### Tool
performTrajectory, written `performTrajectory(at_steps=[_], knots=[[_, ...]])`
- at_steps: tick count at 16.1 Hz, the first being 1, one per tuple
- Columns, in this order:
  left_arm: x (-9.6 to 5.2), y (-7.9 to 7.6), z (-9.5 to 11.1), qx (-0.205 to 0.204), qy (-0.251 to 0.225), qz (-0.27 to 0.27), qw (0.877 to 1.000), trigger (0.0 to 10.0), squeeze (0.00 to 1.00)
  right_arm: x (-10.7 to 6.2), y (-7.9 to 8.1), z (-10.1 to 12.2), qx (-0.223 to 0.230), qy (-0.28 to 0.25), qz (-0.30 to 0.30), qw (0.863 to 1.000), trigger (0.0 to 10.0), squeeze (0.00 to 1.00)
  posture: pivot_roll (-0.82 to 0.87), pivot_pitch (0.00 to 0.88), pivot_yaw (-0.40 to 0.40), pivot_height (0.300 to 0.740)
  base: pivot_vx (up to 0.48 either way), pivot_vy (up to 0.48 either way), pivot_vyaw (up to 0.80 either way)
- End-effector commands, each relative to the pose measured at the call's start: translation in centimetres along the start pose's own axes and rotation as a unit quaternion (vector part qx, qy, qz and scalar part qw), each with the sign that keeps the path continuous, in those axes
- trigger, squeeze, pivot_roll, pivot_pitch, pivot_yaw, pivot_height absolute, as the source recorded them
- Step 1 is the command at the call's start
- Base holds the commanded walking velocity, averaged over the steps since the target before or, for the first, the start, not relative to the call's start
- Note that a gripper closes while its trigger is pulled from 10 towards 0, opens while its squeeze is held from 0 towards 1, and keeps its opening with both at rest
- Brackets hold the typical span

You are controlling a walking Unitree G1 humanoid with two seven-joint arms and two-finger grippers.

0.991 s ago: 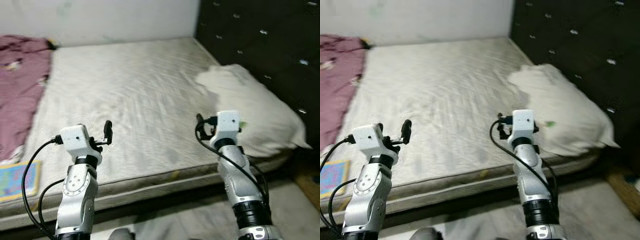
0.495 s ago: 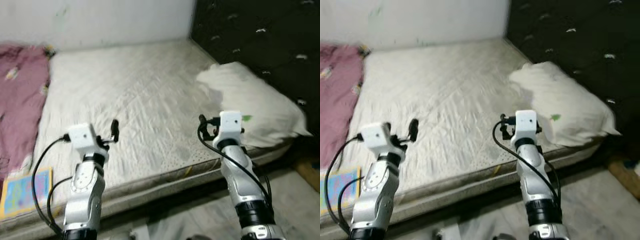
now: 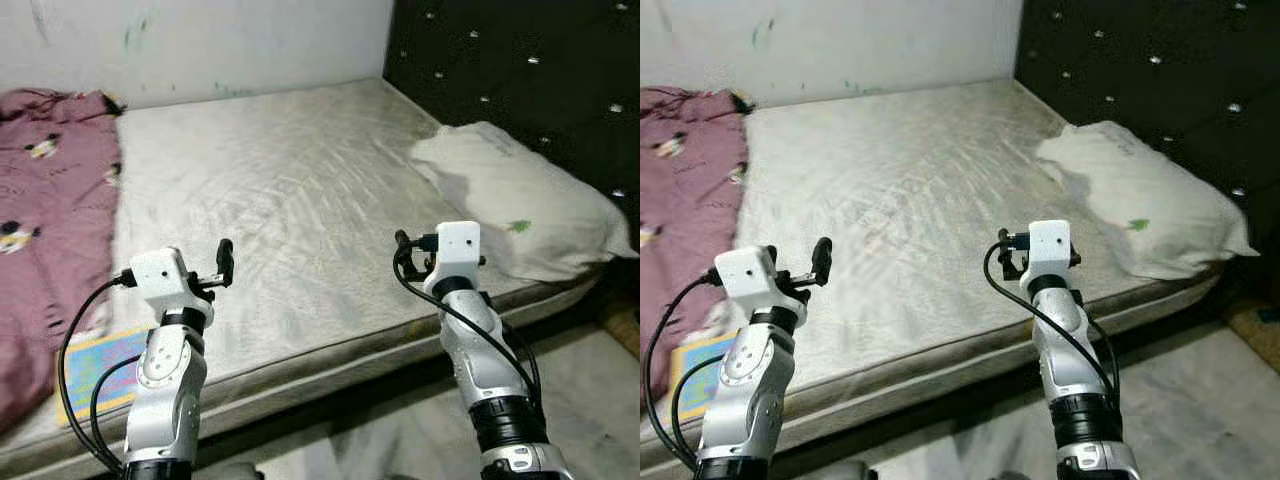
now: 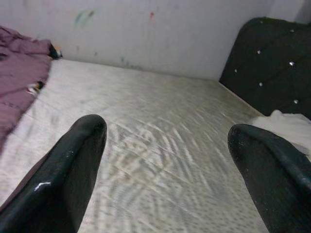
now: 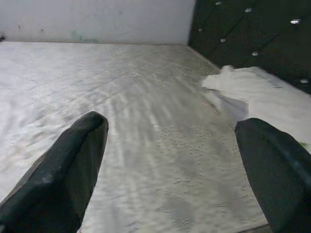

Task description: Clean up the room

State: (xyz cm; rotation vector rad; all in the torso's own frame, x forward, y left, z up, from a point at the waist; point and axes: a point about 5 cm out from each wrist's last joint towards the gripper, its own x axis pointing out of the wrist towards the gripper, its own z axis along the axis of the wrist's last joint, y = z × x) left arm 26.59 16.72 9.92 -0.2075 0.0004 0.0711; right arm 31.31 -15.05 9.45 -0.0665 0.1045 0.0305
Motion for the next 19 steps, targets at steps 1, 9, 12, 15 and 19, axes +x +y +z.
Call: performTrajectory(at_steps=[1, 9, 12, 15, 19], knots=[[0.02, 0.68, 0.27, 0.007, -0.003, 0.012, 1.0, 10.0, 0.0, 0.26, 0.86, 0.77, 0.005, -0.013, 0.014, 1.0, 10.0, 0.0, 0.04, 0.0, -0.006, 0.74, 0.0, 0.48, 0.0], [0.02, 0.68, 0.27, 0.007, -0.003, 0.012, 1.0, 10.0, 0.0, 0.26, 0.86, 0.77, 0.005, -0.013, 0.014, 1.0, 10.0, 0.0, 0.04, 0.0, -0.006, 0.74, 0.0, 0.48, 0.0], [0.02, 0.68, 0.27, 0.007, -0.003, 0.012, 1.0, 10.0, 0.0, 0.26, 0.86, 0.77, 0.005, -0.013, 0.014, 1.0, 10.0, 0.0, 0.04, 0.0, -0.006, 0.74, 0.0, 0.48, 0.0], [-0.06, 0.53, 0.25, 0.021, -0.006, 0.004, 1.0, 10.0, 0.0, 0.52, 1.17, 0.4, 0.007, -0.003, 0.027, 1.0, 10.0, 0.0, 0.05, 0.0, -0.001, 0.74, 0.0, 0.16, 0.0], [-0.11, 0.47, 0.2, 0.022, -0.005, 0.005, 1.0, 10.0, 0.0, 0.47, 1.25, 0.45, 0.008, -0.005, 0.031, 0.999, 10.0, 0.0, 0.05, 0.0, -0.001, 0.74, 0.0, 0.0, 0.0]])
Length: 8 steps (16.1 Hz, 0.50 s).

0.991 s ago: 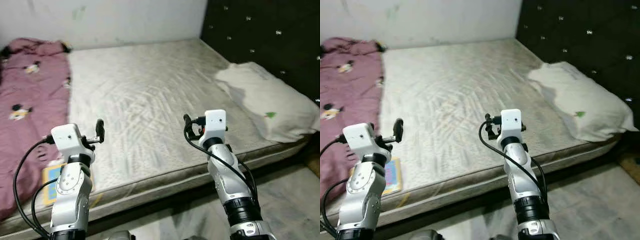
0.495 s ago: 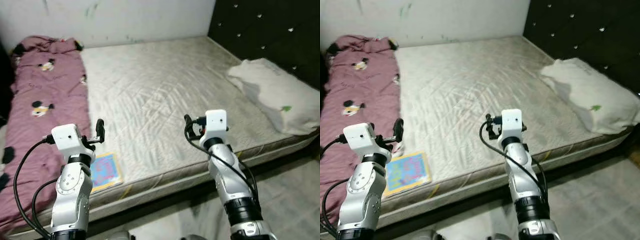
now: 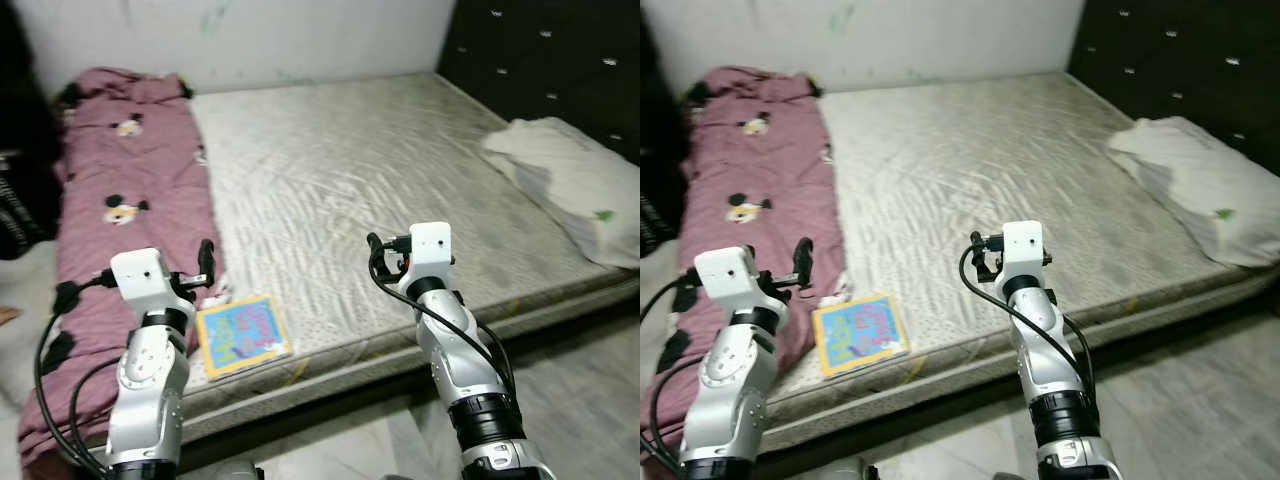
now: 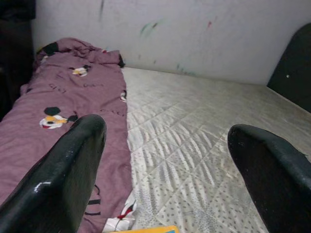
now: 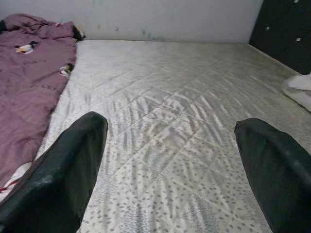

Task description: Clean up the room

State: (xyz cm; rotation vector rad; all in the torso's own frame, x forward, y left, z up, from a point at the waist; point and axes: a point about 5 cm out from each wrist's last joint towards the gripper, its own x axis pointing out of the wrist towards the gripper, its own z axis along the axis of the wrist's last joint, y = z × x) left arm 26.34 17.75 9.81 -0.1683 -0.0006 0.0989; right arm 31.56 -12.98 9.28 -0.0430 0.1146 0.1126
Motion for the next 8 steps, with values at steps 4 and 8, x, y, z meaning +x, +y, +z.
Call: performTrajectory(at_steps=[4, 8], knots=[[0.05, -0.63, 0.07, 0.003, -0.002, -0.012, 1.0, 10.0, 0.0, 0.12, -0.48, 0.59, -0.013, -0.015, 0.003, 1.0, 10.0, 0.0, 0.05, 0.0, -0.001, 0.74, 0.0, 0.0, 0.4], [0.04, -0.6, -0.1, -0.006, 0.006, -0.007, 1.0, 10.0, 0.0, 0.14, -0.62, 0.51, -0.006, -0.011, -0.001, 1.0, 10.0, 0.0, 0.04, 0.0, 0.0, 0.74, 0.0, 0.197, 0.4]])
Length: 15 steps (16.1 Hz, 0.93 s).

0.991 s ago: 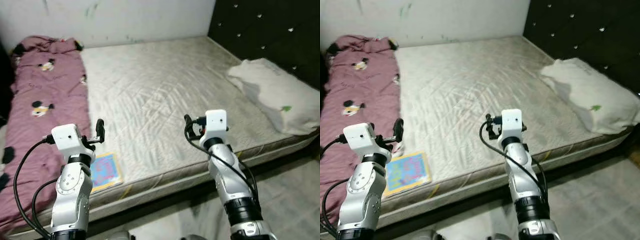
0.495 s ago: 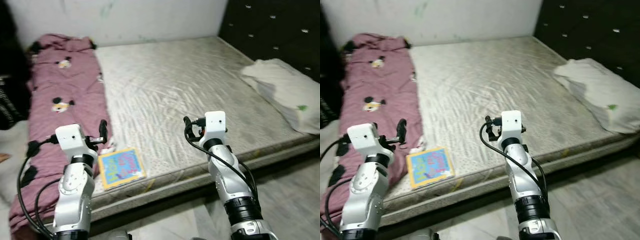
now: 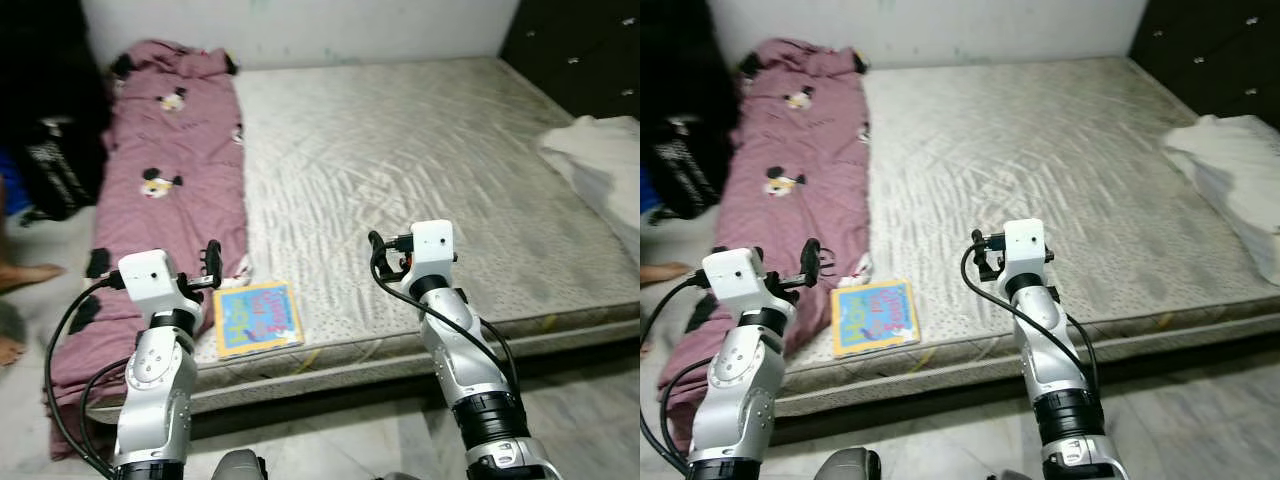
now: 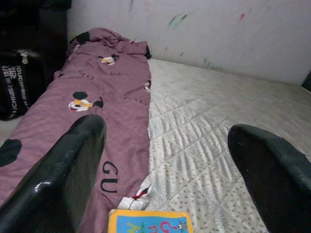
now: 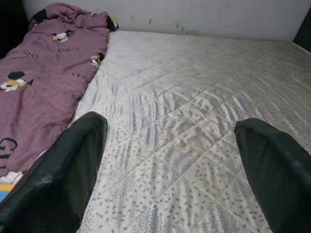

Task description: Clean up the room

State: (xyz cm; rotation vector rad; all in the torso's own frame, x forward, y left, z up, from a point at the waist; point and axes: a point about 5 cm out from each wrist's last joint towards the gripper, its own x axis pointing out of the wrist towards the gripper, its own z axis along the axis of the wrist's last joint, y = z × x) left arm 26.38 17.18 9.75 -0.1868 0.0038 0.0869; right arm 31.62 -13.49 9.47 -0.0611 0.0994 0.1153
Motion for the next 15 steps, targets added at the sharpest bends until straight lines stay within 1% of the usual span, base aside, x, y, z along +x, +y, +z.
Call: performTrajectory(at_steps=[1, 8, 9, 15], knots=[[0.11, -0.1, 0.05, 0.002, 0.002, -0.003, 1.0, 10.0, 0.0, 0.16, -0.12, 0.35, 0.002, -0.004, -0.002, 1.0, 10.0, 0.0, 0.04, 0.0, 0.0, 0.74, 0.0, 0.48, 0.0], [0.1, -0.06, 0.14, 0.002, -0.002, 0.003, 1.0, 10.0, 0.0, 0.17, -0.1, 0.37, 0.0, -0.004, -0.001, 1.0, 10.0, 0.0, 0.04, 0.001, 0.002, 0.74, 0.0, 0.48, 0.0], [0.1, -0.04, 0.14, 0.002, -0.002, 0.004, 1.0, 10.0, 0.0, 0.17, -0.11, 0.37, 0.0, -0.004, -0.001, 1.0, 10.0, 0.0, 0.04, 0.001, 0.002, 0.74, 0.0, 0.244, 0.0], [0.08, -0.1, 0.47, -0.002, -0.012, 0.002, 1.0, 10.0, 0.0, 0.26, 0.04, 0.41, -0.001, -0.005, 0.008, 1.0, 10.0, 0.0, 0.04, 0.002, -0.003, 0.74, 0.0, 0.0, 0.0]])
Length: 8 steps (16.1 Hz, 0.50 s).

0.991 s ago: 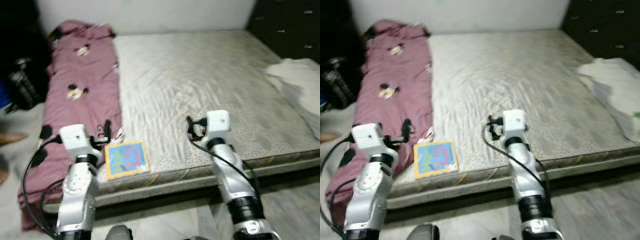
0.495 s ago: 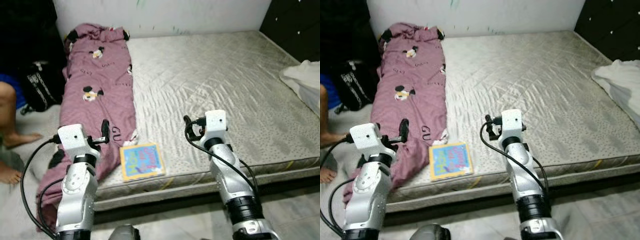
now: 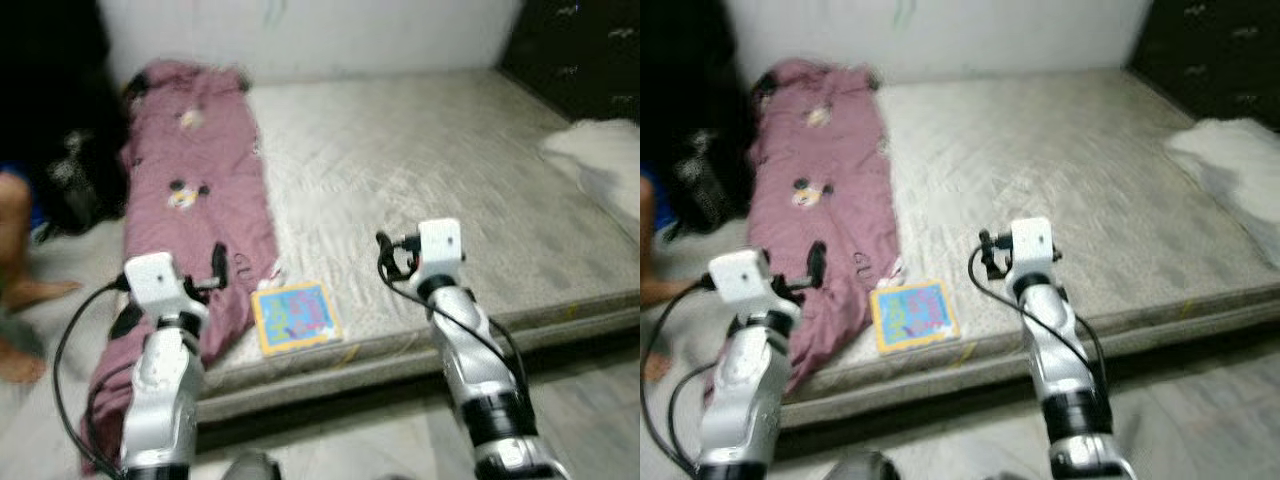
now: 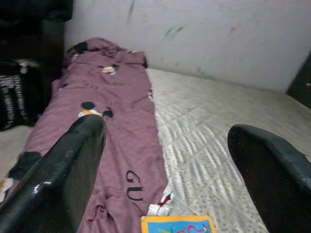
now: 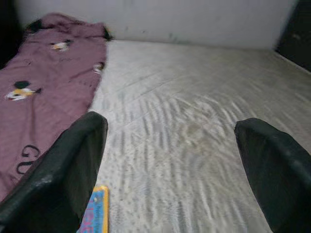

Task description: Clean up the room

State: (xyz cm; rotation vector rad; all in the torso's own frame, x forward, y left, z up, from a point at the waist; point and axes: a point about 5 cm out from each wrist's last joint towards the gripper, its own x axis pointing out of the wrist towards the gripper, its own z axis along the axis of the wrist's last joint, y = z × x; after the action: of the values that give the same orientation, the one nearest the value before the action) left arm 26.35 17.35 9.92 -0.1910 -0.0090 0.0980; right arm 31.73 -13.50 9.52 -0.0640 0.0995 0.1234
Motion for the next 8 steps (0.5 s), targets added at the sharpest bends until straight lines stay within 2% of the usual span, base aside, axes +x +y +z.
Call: performTrajectory(at_steps=[1, 4, 8], knots=[[0.13, -0.22, 0.27, -0.001, -0.006, -0.002, 1.0, 10.0, 0.0, 0.2, 0.13, 0.35, 0.0, -0.006, 0.008, 1.0, 10.0, 0.0, 0.04, 0.0, -0.004, 0.74, 0.0, 0.0, 0.54], [0.19, -0.11, 0.39, -0.003, -0.012, 0.0, 1.0, 10.0, 0.0, 0.31, 0.22, 0.37, -0.002, -0.006, 0.011, 1.0, 10.0, 0.0, 0.04, 0.0, -0.007, 0.74, 0.0, 0.0, 0.8], [0.26, 0.04, 0.32, -0.009, -0.01, 0.004, 1.0, 10.0, 0.0, 0.43, 0.21, 0.32, 0.0, -0.002, 0.012, 1.0, 10.0, 0.0, 0.04, 0.0, -0.007, 0.74, 0.061, 0.401, 0.0]])
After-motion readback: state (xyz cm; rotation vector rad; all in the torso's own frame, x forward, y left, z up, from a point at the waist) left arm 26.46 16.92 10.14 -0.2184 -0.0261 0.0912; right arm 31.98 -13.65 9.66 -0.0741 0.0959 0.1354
